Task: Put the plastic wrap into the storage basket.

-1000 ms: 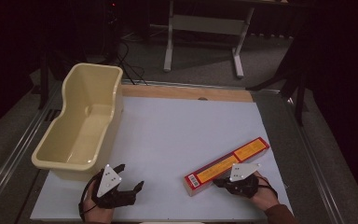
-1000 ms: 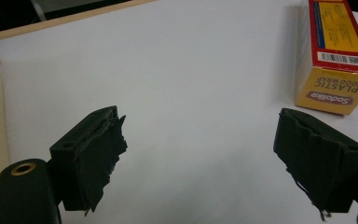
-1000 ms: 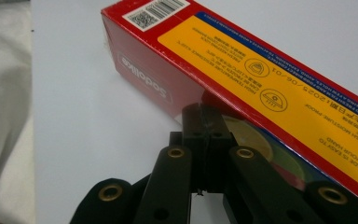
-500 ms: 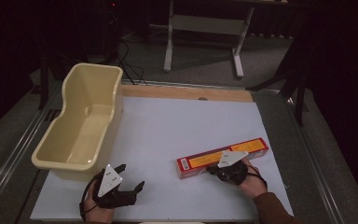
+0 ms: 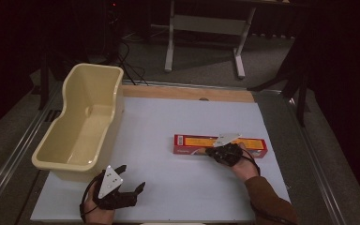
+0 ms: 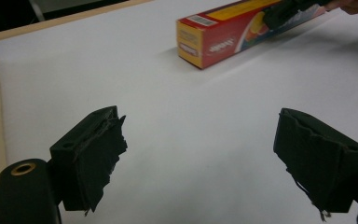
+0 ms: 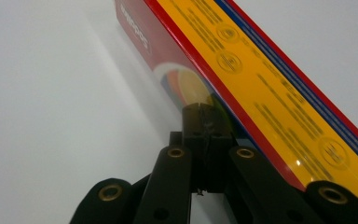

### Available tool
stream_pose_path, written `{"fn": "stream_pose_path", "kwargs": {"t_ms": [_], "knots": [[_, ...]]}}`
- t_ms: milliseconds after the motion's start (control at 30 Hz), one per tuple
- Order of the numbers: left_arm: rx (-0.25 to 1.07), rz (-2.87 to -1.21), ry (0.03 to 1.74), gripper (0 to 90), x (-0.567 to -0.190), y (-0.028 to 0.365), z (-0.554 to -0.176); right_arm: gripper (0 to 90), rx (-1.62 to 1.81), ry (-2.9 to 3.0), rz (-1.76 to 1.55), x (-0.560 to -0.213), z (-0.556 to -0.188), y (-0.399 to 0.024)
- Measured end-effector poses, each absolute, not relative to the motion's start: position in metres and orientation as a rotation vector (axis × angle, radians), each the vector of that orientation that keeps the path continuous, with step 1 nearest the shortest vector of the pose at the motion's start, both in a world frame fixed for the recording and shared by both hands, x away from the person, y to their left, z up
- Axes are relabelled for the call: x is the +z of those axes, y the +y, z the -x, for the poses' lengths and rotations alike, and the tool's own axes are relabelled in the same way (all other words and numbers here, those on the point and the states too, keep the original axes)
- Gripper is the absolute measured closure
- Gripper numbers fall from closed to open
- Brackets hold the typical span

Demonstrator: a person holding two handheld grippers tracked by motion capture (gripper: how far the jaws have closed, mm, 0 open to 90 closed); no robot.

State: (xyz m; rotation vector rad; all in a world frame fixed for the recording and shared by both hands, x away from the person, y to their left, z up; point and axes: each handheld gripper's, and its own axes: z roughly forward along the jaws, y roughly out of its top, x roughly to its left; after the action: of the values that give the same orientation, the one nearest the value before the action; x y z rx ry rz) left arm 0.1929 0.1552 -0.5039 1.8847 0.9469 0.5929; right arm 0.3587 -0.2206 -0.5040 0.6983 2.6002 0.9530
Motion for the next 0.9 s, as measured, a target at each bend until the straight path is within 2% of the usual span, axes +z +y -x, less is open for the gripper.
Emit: {"fn": "stream_pose_path", "kwargs": {"t_ms": [233, 333, 433, 467, 500, 533, 700, 800, 867, 900], "knots": [[0.593, -1.883, 0.948, 15.4, -0.504, 0.155, -0.192, 90.0, 0.962, 2.550, -0.804, -0.499, -0.374, -0.228], [0.593, -1.884, 0.949, 15.4, -0.504, 0.155, -0.193, 89.6, 1.083, 2.600, -0.775, -0.492, -0.378, -0.235], [0.591, -1.884, 0.950, 15.4, -0.505, 0.155, -0.193, 84.7, 1.129, 2.584, -0.763, -0.483, -0.379, -0.242], [0.592, -1.885, 0.948, 15.4, -0.505, 0.155, -0.193, 82.0, 1.141, 2.592, -0.757, -0.480, -0.380, -0.245], [0.593, -1.888, 0.946, 15.4, -0.504, 0.155, -0.193, 75.2, 1.120, 2.599, -0.739, -0.476, -0.384, -0.249], [0.593, -1.889, 0.945, 15.4, -0.505, 0.154, -0.193, 75.2, 1.120, 2.599, -0.739, -0.476, -0.384, -0.249], [0.592, -1.886, 0.951, 15.4, -0.505, 0.154, -0.193, 40.7, 1.047, 2.591, -0.756, -0.474, -0.395, -0.257], [0.589, -1.887, 0.952, 15.4, -0.505, 0.154, -0.193, 29.1, 1.010, 2.633, -0.773, -0.476, -0.403, -0.260], [0.588, -1.889, 0.952, 15.4, -0.505, 0.154, -0.193, 27.9, 0.990, 2.644, -0.778, -0.477, -0.405, -0.260], [0.588, -1.889, 0.953, 15.4, -0.505, 0.154, -0.193, 22.9, 0.945, 2.670, -0.778, -0.479, -0.410, -0.261]]}}
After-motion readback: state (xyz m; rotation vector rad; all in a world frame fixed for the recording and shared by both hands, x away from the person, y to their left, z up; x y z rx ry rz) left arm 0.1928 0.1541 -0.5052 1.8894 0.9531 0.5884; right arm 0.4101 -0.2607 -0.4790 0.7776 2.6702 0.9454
